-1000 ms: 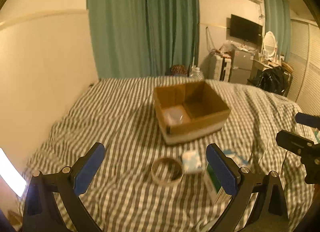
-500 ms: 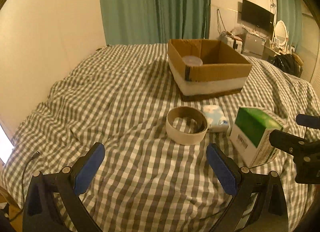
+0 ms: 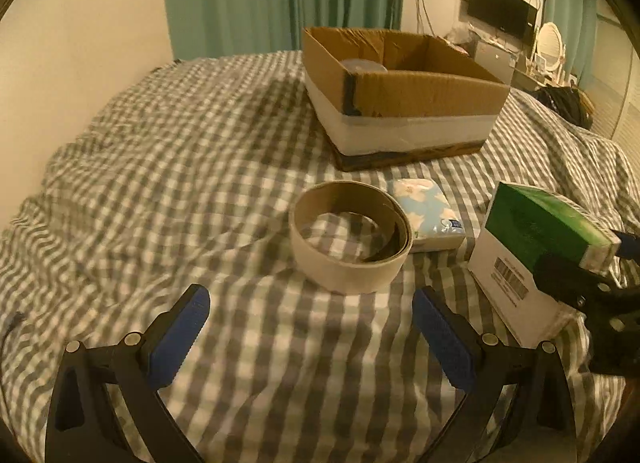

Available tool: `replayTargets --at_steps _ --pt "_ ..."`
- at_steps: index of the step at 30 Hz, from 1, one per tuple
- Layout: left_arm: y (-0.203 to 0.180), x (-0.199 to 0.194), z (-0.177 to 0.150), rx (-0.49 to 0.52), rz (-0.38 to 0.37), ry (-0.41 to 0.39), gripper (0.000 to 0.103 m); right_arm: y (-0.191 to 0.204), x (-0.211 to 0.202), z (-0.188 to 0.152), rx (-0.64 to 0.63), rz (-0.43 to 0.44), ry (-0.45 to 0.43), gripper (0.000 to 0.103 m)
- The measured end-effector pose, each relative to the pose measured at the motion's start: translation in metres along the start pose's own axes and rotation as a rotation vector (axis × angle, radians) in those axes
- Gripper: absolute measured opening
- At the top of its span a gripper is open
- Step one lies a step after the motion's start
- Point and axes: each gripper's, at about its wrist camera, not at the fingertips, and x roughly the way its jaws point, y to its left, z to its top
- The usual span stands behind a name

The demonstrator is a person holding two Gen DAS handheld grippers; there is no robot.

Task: Organize objects
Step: 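Grasp the green medicine box with the right gripper while the left gripper grasps the tape roll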

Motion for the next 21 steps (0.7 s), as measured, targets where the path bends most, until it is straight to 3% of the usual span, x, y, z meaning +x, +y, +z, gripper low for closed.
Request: replayTargets --at_steps 5,13,16,21 --pt "-0.010 0.027 0.009 0.010 -0.018 0.019 0.103 0.000 0.014 0.000 -0.025 0.028 0.003 0.084" --pt "-0.012 0.059 0.023 -0.008 0.007 0.040 0.103 0.004 0.007 0.007 -0.090 0.015 -0.051 0.082" --pt "-0.011 0.062 0.022 -0.016 -0.048 0.063 0.086 0.001 0.006 0.009 -0.084 0.031 -0.061 0.081" --pt "-0.017 0.048 0.021 0.007 -0.040 0.069 0.083 0.000 -0.001 0.009 -0.097 0.026 -0.071 0.081"
